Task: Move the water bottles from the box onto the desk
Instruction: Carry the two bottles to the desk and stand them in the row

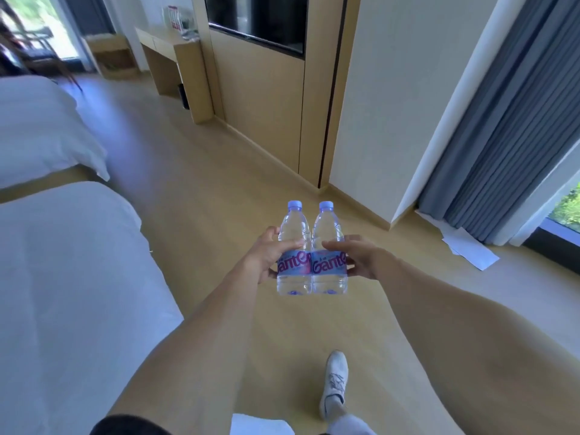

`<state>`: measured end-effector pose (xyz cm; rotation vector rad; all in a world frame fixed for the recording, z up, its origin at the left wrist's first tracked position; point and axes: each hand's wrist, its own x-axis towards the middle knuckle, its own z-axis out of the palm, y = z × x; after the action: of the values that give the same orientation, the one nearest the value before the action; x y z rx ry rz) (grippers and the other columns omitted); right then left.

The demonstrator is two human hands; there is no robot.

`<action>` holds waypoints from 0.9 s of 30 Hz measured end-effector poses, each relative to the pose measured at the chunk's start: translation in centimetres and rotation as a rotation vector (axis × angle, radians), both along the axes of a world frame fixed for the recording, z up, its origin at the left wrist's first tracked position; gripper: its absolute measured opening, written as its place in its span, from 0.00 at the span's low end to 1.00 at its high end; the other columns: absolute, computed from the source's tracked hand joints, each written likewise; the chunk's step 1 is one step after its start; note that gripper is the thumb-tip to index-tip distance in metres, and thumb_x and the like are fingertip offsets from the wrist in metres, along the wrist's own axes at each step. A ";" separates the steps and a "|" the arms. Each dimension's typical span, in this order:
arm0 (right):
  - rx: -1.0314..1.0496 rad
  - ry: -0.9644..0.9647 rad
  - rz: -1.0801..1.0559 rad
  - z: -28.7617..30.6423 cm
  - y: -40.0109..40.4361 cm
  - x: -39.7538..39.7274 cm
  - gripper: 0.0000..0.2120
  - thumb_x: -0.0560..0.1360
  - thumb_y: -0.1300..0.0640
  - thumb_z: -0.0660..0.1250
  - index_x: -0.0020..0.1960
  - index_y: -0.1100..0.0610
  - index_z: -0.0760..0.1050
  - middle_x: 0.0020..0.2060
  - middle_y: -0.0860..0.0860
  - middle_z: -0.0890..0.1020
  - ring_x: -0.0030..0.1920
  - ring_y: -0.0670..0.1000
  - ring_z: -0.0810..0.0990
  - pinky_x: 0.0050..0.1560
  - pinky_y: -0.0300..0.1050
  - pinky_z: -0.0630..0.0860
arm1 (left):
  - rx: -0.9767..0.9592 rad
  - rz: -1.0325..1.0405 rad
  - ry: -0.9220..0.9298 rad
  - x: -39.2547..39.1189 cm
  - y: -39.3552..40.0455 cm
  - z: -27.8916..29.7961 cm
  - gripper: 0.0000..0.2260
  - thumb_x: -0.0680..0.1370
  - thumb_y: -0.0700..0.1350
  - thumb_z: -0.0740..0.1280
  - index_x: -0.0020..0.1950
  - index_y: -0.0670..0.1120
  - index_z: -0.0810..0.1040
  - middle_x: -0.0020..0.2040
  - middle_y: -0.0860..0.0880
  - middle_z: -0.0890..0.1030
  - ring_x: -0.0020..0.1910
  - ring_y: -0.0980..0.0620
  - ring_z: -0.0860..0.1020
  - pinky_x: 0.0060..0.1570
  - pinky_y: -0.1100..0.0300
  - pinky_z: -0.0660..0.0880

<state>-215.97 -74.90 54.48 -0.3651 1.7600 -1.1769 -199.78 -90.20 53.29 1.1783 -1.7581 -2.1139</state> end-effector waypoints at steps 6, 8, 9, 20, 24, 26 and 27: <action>-0.019 -0.017 0.139 -0.8 -10.3 -6.6 0.18 0.73 0.54 0.76 0.60 0.59 0.79 0.54 0.59 0.84 0.52 0.57 0.84 0.59 0.60 0.79 | -0.035 0.134 -0.044 -5.3 -8.0 -0.6 0.25 0.69 0.49 0.80 0.61 0.56 0.72 0.52 0.49 0.84 0.41 0.53 0.83 0.38 0.53 0.81; -0.018 -0.018 0.179 -0.7 -14.0 -9.2 0.20 0.73 0.55 0.76 0.62 0.60 0.79 0.56 0.60 0.84 0.56 0.60 0.83 0.61 0.62 0.78 | -0.033 0.201 -0.050 -7.2 -10.7 -0.5 0.28 0.67 0.50 0.80 0.62 0.54 0.72 0.52 0.48 0.84 0.42 0.51 0.83 0.40 0.52 0.82; -0.017 -0.019 0.197 -0.6 -15.7 -10.4 0.20 0.73 0.55 0.76 0.62 0.60 0.78 0.56 0.60 0.84 0.57 0.60 0.83 0.61 0.62 0.78 | -0.033 0.232 -0.059 -8.2 -11.9 -0.5 0.28 0.66 0.50 0.80 0.62 0.54 0.73 0.52 0.48 0.85 0.43 0.50 0.83 0.41 0.50 0.83; -0.004 -0.069 0.448 -0.8 -33.3 -18.9 0.14 0.74 0.55 0.75 0.58 0.58 0.80 0.46 0.55 0.85 0.47 0.54 0.84 0.60 0.59 0.79 | 0.005 0.466 -0.076 -14.5 -24.6 0.1 0.26 0.61 0.52 0.78 0.57 0.56 0.76 0.50 0.47 0.85 0.41 0.50 0.83 0.47 0.46 0.84; -0.004 -0.073 0.505 -1.8 -39.9 -19.8 0.14 0.74 0.55 0.74 0.58 0.58 0.79 0.46 0.55 0.85 0.46 0.54 0.84 0.55 0.55 0.80 | 0.016 0.498 -0.066 -15.0 -30.2 -0.7 0.22 0.67 0.49 0.79 0.57 0.55 0.76 0.47 0.48 0.85 0.41 0.50 0.83 0.48 0.47 0.83; -0.002 -0.068 0.515 -2.3 -43.7 -20.2 0.15 0.74 0.55 0.74 0.59 0.58 0.79 0.46 0.56 0.85 0.46 0.54 0.84 0.53 0.53 0.81 | 0.016 0.512 -0.070 -15.3 -33.7 -1.3 0.20 0.69 0.47 0.78 0.57 0.54 0.75 0.48 0.47 0.85 0.41 0.49 0.83 0.49 0.45 0.83; -0.002 -0.065 0.515 -2.5 -45.7 -20.4 0.15 0.74 0.55 0.75 0.59 0.58 0.79 0.47 0.56 0.85 0.46 0.55 0.84 0.51 0.52 0.81 | 0.013 0.516 -0.073 -15.5 -35.6 -1.6 0.20 0.69 0.47 0.78 0.57 0.54 0.75 0.49 0.46 0.85 0.42 0.49 0.83 0.50 0.44 0.82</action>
<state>-236.34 -120.57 51.98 -0.7232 1.4855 -0.8090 -215.28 -125.79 51.69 1.5283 -1.2780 -1.7932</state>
